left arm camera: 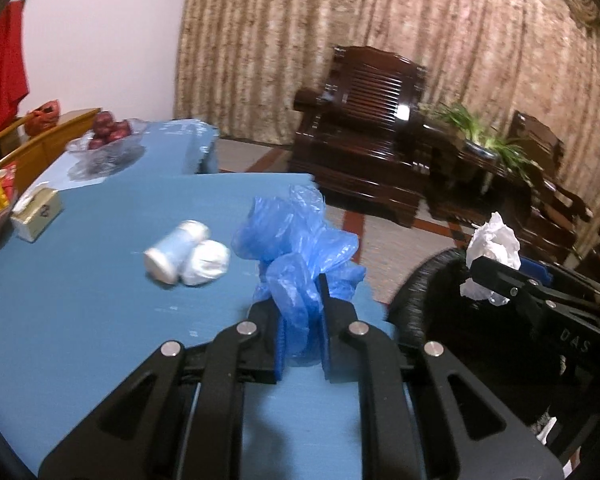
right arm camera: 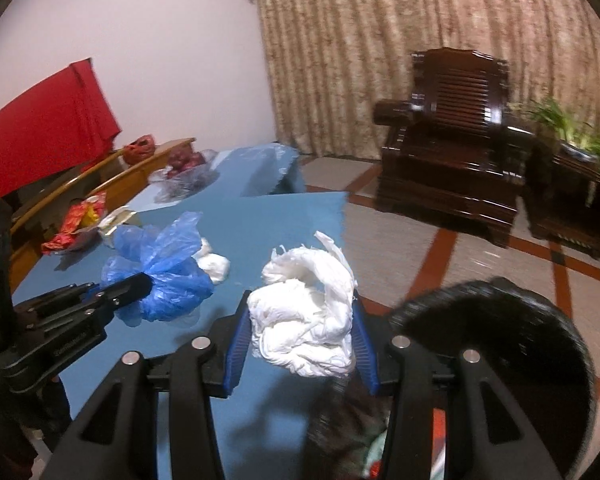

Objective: Collect trash
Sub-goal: 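Carry the blue bag and white tissue over the black trash bin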

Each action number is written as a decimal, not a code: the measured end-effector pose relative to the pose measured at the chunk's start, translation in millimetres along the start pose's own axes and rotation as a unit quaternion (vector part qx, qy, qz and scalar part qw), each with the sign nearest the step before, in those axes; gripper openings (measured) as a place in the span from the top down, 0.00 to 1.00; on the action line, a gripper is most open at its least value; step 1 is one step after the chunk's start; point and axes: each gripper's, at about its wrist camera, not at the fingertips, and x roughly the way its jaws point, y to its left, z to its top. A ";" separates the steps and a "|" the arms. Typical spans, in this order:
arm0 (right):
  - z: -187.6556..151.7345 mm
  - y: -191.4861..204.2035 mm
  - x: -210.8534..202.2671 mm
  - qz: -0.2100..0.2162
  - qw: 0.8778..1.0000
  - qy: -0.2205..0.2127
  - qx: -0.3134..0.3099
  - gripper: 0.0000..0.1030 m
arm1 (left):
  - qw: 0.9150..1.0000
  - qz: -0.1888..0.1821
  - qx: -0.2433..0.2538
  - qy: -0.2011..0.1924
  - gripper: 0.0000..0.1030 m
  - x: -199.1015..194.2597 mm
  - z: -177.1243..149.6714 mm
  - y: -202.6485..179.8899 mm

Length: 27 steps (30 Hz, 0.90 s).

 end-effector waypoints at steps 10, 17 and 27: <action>-24.9 -71.9 -38.5 -0.073 0.997 0.000 0.039 0.56 | 0.996 -0.076 0.046 0.010 0.88 21.4 -6.5 -80.4; -38.4 -108.4 -50.8 -0.107 0.992 0.000 0.067 0.56 | 0.990 -0.119 0.073 0.024 0.88 42.7 -14.0 -128.1; -53.0 -147.2 -48.5 -0.138 0.986 0.012 0.092 0.52 | 0.983 -0.145 0.103 0.053 0.85 77.0 -26.1 -166.0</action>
